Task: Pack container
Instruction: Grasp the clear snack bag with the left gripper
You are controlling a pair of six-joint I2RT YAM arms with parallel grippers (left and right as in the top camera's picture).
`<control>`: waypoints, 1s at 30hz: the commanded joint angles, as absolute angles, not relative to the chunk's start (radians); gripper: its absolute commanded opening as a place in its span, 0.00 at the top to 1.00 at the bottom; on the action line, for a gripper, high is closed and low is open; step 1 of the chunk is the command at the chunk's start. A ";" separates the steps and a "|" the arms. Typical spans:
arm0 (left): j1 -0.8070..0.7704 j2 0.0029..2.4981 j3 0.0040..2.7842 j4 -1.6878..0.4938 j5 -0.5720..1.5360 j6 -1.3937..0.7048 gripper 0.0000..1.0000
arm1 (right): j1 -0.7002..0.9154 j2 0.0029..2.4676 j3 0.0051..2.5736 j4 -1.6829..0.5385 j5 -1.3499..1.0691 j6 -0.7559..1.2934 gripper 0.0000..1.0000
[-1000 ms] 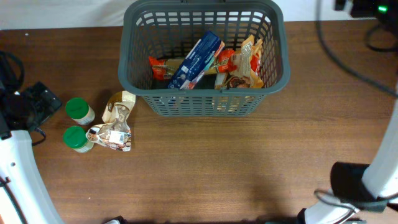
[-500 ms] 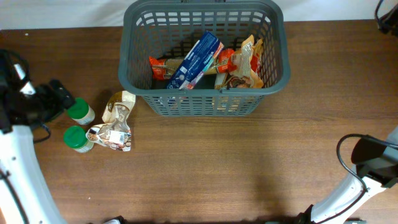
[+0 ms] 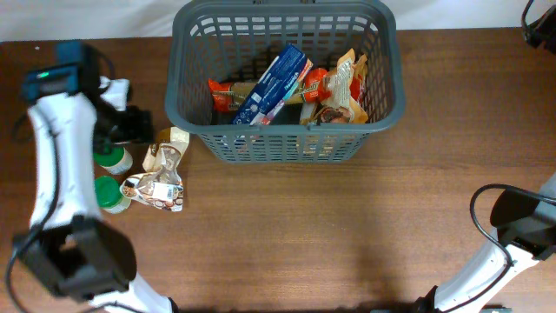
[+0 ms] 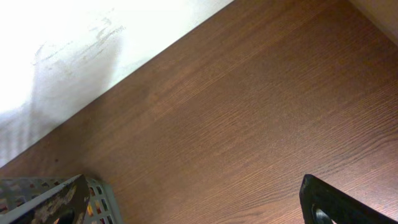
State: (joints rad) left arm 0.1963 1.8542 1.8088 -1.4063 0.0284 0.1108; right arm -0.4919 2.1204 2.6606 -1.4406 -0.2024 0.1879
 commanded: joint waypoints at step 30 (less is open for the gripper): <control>0.081 2.370 2.054 -1.564 -0.203 0.139 0.98 | -0.491 2.134 2.663 -1.441 -0.214 0.200 0.01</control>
